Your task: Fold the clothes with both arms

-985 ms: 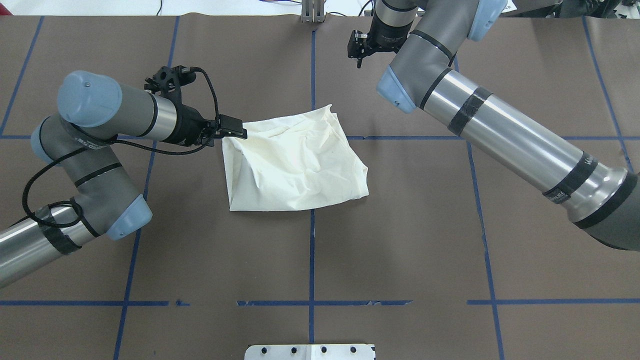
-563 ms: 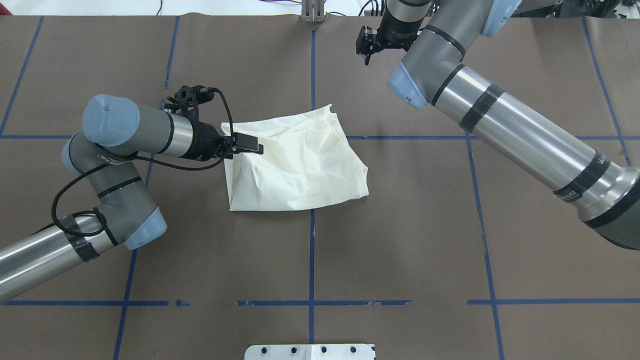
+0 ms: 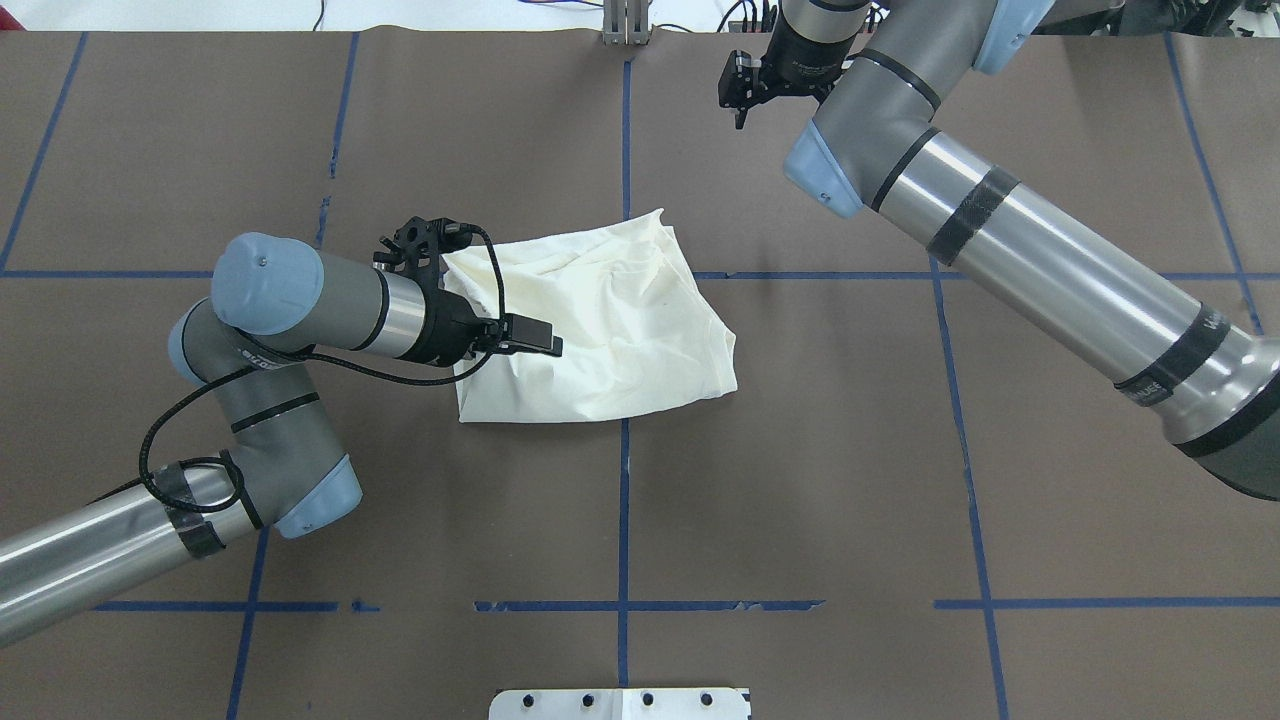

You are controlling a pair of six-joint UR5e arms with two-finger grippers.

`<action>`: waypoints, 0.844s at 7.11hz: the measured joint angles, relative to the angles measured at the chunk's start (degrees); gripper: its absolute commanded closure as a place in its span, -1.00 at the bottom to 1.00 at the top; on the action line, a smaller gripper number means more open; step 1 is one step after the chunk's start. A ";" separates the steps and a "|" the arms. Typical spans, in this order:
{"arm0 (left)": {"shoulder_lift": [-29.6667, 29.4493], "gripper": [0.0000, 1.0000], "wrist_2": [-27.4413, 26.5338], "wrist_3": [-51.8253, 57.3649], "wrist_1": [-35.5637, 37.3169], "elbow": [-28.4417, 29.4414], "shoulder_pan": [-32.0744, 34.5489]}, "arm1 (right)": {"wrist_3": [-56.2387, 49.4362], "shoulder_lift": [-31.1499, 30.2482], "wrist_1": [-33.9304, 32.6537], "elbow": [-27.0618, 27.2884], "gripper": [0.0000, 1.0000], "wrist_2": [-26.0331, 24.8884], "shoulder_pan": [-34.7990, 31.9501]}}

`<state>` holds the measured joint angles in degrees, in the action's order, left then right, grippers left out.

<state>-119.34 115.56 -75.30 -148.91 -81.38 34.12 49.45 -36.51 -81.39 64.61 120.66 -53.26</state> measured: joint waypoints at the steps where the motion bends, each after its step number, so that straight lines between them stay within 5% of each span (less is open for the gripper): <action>1: 0.88 -1.00 0.38 0.02 0.00 -1.05 -0.99 | 0.02 -0.10 -0.02 0.04 -1.00 -0.04 -0.14; 6: 7.22 -1.00 4.08 -8.01 -0.01 -10.29 -6.94 | -0.05 -1.21 0.00 1.12 -1.00 -0.13 -0.56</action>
<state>-112.13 119.64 -83.32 -148.92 -91.67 27.18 49.41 -37.71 -81.39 65.73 120.53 -53.82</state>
